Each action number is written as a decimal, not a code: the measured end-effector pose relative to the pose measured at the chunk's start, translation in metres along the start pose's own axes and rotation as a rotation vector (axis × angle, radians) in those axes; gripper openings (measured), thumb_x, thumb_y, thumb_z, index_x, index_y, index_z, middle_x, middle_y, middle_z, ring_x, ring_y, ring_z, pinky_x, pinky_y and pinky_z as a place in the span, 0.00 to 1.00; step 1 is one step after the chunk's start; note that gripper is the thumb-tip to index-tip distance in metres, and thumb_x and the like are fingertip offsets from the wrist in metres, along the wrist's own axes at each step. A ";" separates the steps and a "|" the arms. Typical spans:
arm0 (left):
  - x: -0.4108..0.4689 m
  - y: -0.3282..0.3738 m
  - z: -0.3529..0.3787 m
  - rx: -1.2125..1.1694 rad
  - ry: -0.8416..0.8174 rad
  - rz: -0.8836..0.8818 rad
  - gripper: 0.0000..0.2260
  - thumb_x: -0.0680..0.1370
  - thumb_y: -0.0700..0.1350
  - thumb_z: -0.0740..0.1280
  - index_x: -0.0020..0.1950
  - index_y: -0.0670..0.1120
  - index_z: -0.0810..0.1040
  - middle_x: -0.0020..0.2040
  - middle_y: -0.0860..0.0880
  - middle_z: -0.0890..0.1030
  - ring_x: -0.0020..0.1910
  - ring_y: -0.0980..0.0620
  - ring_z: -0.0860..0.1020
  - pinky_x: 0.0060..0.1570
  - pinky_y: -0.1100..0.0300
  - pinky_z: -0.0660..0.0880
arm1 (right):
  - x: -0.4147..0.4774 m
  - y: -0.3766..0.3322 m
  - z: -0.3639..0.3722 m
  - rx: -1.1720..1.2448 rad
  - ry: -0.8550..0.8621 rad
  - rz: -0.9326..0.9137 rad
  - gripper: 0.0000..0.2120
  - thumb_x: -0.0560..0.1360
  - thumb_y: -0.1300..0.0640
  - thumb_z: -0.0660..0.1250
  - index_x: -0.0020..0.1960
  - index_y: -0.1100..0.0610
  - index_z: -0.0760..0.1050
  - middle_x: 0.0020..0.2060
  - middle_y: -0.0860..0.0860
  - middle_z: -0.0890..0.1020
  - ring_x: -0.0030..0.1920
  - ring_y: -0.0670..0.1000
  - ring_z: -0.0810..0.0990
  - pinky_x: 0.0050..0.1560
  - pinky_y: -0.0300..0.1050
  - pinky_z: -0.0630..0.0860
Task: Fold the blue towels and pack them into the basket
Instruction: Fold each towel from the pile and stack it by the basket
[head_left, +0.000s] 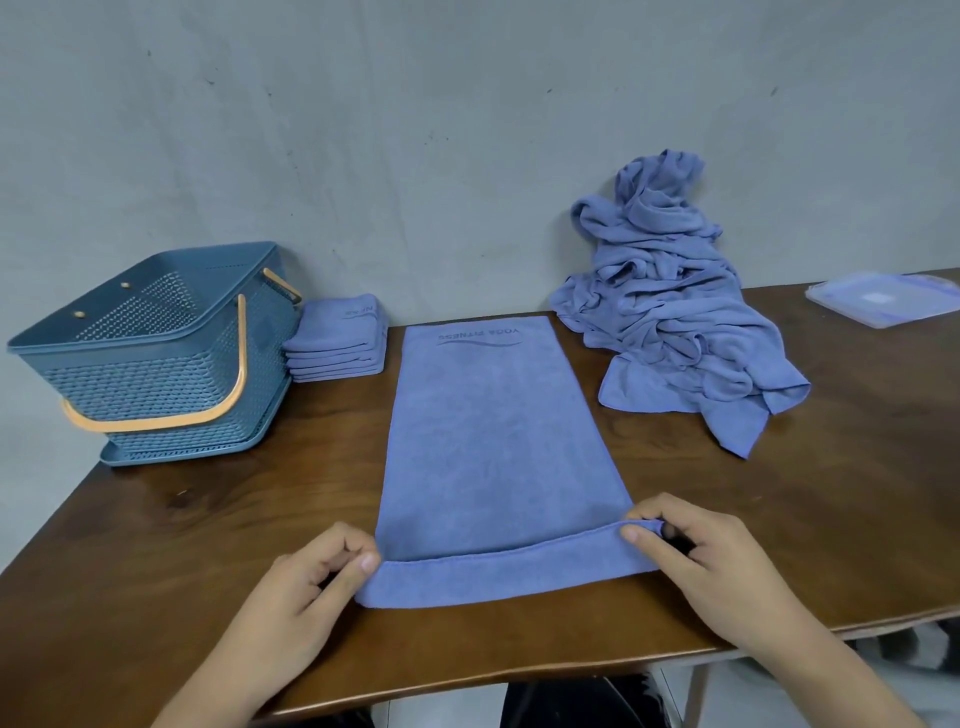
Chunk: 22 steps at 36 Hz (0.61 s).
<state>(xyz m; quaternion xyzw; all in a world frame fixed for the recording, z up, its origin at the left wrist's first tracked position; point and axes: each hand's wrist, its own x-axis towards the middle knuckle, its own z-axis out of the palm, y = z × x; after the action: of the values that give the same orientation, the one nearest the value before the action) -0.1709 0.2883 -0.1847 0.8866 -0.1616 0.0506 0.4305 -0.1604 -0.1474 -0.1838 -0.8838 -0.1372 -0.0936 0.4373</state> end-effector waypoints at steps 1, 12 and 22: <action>0.000 0.000 -0.001 -0.019 -0.005 -0.005 0.18 0.84 0.64 0.63 0.57 0.50 0.79 0.38 0.52 0.79 0.37 0.56 0.73 0.42 0.59 0.70 | 0.000 -0.001 0.000 0.010 -0.007 0.008 0.14 0.83 0.37 0.65 0.57 0.45 0.82 0.40 0.51 0.80 0.38 0.52 0.77 0.42 0.48 0.73; 0.123 0.027 0.002 0.131 -0.052 0.062 0.11 0.88 0.57 0.61 0.61 0.58 0.82 0.60 0.60 0.83 0.61 0.57 0.81 0.63 0.55 0.76 | 0.003 -0.017 -0.009 0.122 -0.160 0.029 0.03 0.82 0.52 0.71 0.52 0.50 0.84 0.46 0.50 0.85 0.49 0.52 0.83 0.50 0.37 0.75; 0.218 0.038 0.084 0.639 -0.540 0.193 0.27 0.88 0.63 0.48 0.87 0.62 0.46 0.87 0.62 0.45 0.85 0.57 0.40 0.84 0.48 0.42 | 0.001 -0.020 -0.011 0.170 -0.184 0.050 0.04 0.82 0.55 0.72 0.49 0.50 0.84 0.43 0.49 0.85 0.46 0.50 0.82 0.50 0.37 0.73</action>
<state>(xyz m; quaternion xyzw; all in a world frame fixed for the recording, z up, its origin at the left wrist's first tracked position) 0.0181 0.1475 -0.1591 0.9376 -0.3268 -0.0960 0.0698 -0.1666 -0.1450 -0.1622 -0.8516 -0.1622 0.0108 0.4984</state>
